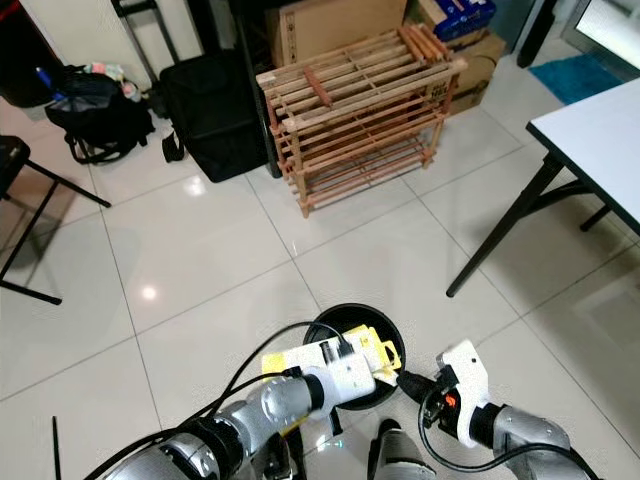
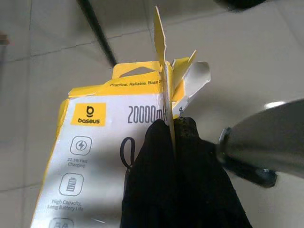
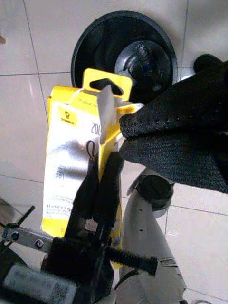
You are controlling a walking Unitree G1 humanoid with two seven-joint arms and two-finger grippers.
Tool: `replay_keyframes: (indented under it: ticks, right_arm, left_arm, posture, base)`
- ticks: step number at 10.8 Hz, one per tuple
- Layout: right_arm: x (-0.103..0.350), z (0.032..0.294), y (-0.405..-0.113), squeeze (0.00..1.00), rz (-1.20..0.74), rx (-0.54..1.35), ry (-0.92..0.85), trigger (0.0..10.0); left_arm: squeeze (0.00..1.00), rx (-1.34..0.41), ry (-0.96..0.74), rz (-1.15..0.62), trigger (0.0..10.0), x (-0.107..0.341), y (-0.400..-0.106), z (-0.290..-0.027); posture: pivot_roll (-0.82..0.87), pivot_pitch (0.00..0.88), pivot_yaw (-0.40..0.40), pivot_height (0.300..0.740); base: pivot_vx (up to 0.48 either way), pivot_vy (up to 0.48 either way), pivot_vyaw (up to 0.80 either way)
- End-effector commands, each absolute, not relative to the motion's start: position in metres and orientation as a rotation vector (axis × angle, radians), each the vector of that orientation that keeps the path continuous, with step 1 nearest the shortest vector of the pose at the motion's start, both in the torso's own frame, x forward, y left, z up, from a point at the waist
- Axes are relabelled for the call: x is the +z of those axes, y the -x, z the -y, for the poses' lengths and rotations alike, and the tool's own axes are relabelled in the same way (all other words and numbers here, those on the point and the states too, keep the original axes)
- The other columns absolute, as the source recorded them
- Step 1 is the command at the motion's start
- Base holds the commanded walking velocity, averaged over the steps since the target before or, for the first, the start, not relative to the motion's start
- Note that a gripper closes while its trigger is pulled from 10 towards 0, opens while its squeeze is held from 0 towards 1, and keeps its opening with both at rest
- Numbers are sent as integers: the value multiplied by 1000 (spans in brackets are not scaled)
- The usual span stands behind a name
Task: Picking trash to rubbish bin
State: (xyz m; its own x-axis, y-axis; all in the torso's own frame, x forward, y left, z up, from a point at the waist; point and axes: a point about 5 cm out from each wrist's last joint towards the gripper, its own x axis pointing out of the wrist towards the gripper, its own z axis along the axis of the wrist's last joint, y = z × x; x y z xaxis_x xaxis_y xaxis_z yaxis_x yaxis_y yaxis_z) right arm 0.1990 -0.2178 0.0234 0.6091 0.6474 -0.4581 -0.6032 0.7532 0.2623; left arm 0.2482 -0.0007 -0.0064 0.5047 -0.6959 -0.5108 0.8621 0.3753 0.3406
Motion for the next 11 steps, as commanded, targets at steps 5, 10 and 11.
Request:
replay_keyframes:
  ticks: [5, 10, 11]
  right_arm:
    - [22, 214, -196, 0, -568, 714, -98, 10000]
    - [26, 214, -187, 0, -574, 724, -90, 10000]
    - [27, 214, -186, 0, -573, 724, -90, 10000]
  left_arm:
    - [0, -852, -762, -97, 10000, 61, -318, -1]
    - [0, -971, -677, -77, 10000, 61, -305, 19]
    - [0, -994, -666, -72, 10000, 61, -302, 22]
  posture:
    - [-153, 244, 75, 740]
    - [-192, 269, 70, 740]
    - [-194, 271, 70, 740]
  base:
    - [0, 0, 0]
    - [0, 0, 0]
    - [0, 0, 0]
